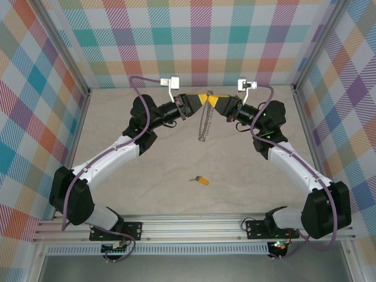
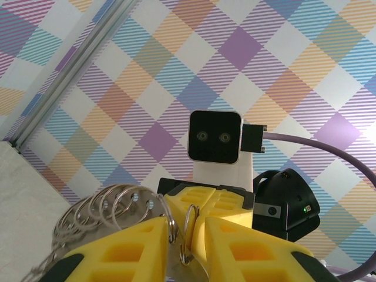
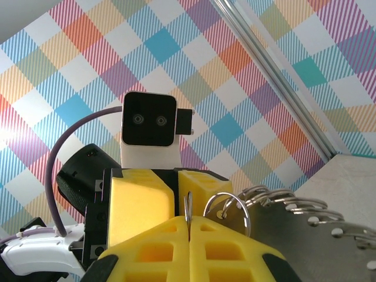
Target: Put the keys on the keyring
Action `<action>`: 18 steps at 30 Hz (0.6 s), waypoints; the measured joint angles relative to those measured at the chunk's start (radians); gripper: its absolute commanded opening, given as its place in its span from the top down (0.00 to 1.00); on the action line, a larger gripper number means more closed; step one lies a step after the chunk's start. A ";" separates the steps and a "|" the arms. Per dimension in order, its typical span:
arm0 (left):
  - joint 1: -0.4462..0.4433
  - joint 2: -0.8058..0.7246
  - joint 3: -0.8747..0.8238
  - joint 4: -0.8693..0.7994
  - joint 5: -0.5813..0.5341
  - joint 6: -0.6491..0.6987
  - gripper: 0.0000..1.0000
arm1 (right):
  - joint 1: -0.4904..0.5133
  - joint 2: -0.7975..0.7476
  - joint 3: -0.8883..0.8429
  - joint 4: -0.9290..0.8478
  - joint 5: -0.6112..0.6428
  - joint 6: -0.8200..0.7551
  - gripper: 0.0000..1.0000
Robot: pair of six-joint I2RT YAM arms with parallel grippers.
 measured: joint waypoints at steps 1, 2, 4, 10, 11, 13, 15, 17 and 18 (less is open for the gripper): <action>0.000 0.000 0.002 0.000 0.000 0.000 0.79 | 0.001 0.000 0.000 -0.002 -0.002 0.000 1.00; 0.000 0.000 0.002 0.000 0.000 0.000 0.79 | 0.001 0.000 0.000 -0.003 -0.003 0.000 1.00; -0.002 0.000 0.002 0.000 0.000 0.000 0.81 | 0.002 0.000 0.000 -0.006 -0.003 0.000 1.00; -0.005 0.004 0.004 -0.001 0.000 0.003 0.92 | 0.005 0.000 0.002 -0.008 -0.006 -0.003 1.00; -0.005 0.006 0.005 0.000 0.000 0.003 0.95 | 0.005 0.000 0.002 -0.008 -0.005 -0.003 1.00; -0.005 0.008 0.006 -0.001 -0.001 0.005 1.00 | 0.004 0.000 0.002 -0.012 -0.004 -0.003 1.00; -0.005 0.010 0.008 -0.001 -0.001 0.010 1.00 | 0.004 0.000 0.002 -0.014 -0.002 -0.003 1.00; -0.005 0.010 0.009 -0.002 -0.001 0.011 1.00 | 0.004 0.000 0.003 -0.017 -0.002 -0.004 1.00; -0.005 0.010 0.009 -0.002 -0.001 0.012 1.00 | 0.004 0.000 0.004 -0.021 -0.002 -0.005 0.89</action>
